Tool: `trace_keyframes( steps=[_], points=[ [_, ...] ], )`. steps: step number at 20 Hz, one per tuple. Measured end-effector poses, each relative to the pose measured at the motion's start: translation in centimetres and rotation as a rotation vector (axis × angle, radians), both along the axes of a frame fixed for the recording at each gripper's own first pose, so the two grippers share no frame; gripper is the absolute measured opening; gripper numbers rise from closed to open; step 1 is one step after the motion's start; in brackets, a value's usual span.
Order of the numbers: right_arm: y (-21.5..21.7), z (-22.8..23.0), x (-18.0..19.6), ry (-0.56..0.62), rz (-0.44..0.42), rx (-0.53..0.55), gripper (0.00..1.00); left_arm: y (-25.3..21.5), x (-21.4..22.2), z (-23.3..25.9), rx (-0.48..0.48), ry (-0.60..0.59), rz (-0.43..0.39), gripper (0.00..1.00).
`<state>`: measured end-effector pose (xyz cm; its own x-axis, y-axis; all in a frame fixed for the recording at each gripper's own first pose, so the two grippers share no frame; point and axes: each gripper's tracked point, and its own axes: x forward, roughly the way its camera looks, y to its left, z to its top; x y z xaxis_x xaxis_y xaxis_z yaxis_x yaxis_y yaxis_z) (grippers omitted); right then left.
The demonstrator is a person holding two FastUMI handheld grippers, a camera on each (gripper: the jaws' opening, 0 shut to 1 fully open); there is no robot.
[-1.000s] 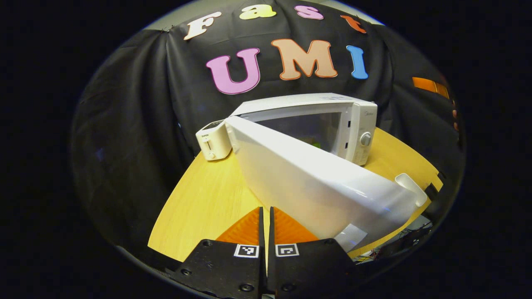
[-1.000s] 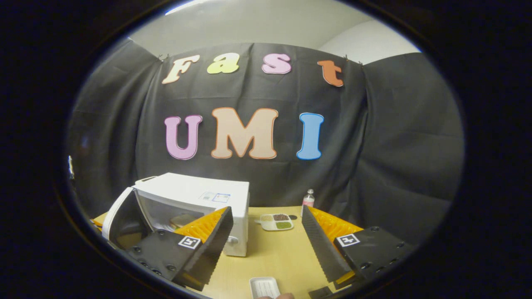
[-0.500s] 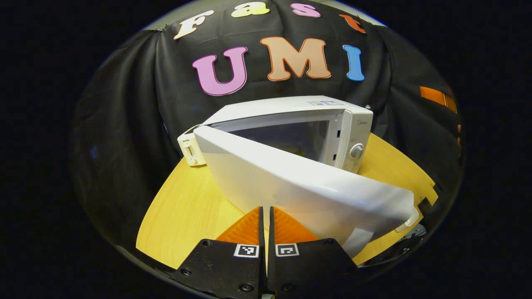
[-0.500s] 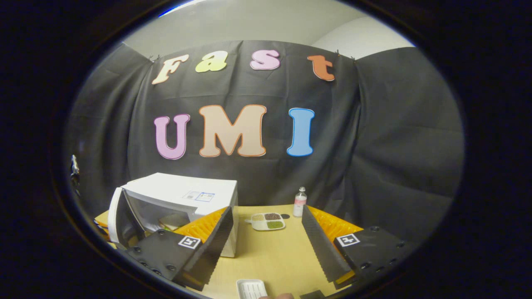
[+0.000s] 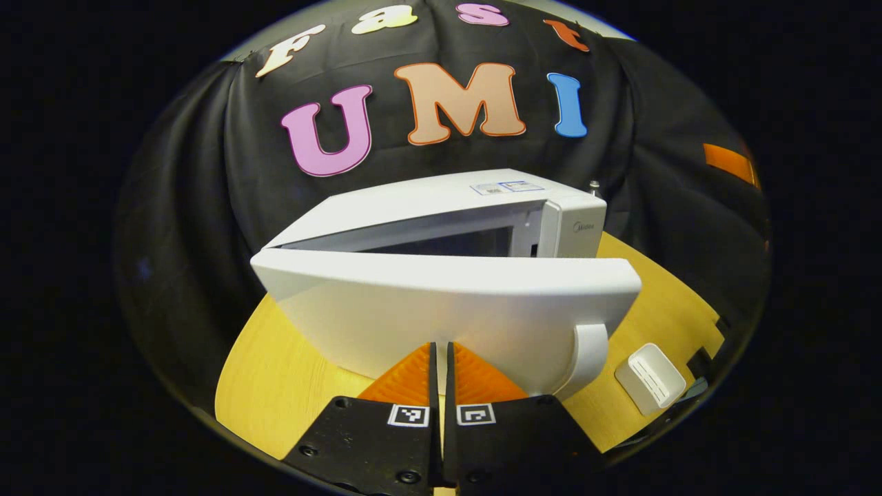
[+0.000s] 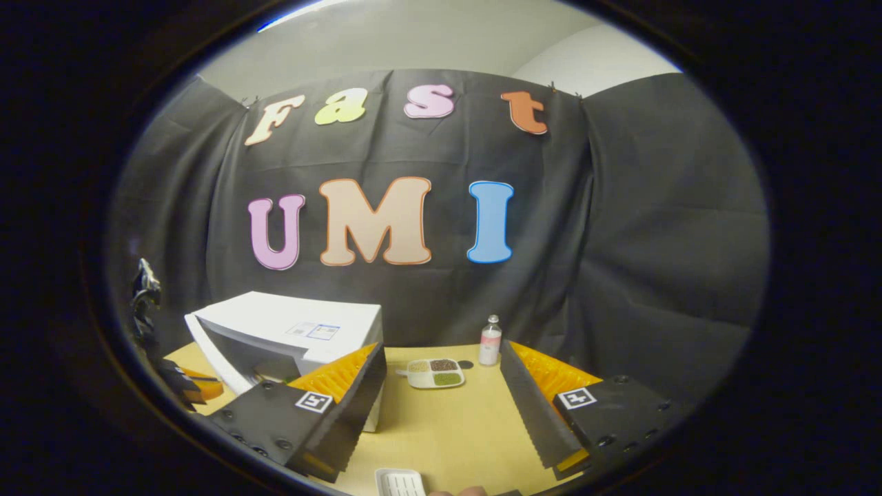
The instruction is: Open the microwave oven with the left hand, put the food in, and close the microwave oven.
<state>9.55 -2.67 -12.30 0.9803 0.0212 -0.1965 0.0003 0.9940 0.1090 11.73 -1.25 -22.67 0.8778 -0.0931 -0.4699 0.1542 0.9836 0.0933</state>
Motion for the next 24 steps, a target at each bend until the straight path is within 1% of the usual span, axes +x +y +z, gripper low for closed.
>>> trace_keyframes(
  steps=[4, 8, 12, 14, 17, 18, 20, 22, 23, 24],
  points=[
    [0.1, 0.0, 0.6, -0.005, 0.033, -0.011, 0.97, -1.3, 2.9, 0.8, 0.005, -0.033, -0.005, 0.0],
    [0.3, 0.2, 0.9, -0.004, 0.053, 0.01, 0.97, -2.0, 5.1, 1.4, 0.014, -0.054, -0.007, 0.0],
    [0.4, 0.6, 1.0, -0.01, 0.07, 0.003, 0.96, -1.9, 6.8, 1.5, 0.057, -0.073, -0.006, 0.0],
    [0.3, 0.9, 1.0, -0.017, 0.074, 0.0, 0.97, -2.1, 6.8, 1.3, 0.035, -0.071, -0.002, 0.0],
    [0.7, 0.5, 1.0, -0.004, 0.086, 0.004, 0.97, -1.8, 7.2, 1.4, 0.047, -0.066, 0.027, 0.0],
    [0.9, 0.5, 1.0, -0.003, 0.09, 0.004, 0.97, -2.3, 6.8, 0.6, 0.04, -0.062, 0.037, 0.0],
    [1.4, 0.7, 1.0, -0.008, 0.1, 0.011, 0.97, -2.5, 6.7, 0.7, 0.022, -0.064, 0.038, 0.0],
    [1.8, 0.8, 1.1, -0.01, 0.107, 0.013, 0.97, -2.6, 7.2, 0.8, 0.017, -0.078, 0.019, 0.0],
    [2.0, 0.9, 1.0, -0.008, 0.11, 0.012, 0.96, -2.4, 7.4, 0.8, 0.031, -0.059, 0.023, 0.0],
    [2.2, 1.0, 0.9, -0.009, 0.114, 0.013, 0.96, -2.5, 7.1, 0.1, 0.009, -0.039, 0.036, 0.01]
  ],
)
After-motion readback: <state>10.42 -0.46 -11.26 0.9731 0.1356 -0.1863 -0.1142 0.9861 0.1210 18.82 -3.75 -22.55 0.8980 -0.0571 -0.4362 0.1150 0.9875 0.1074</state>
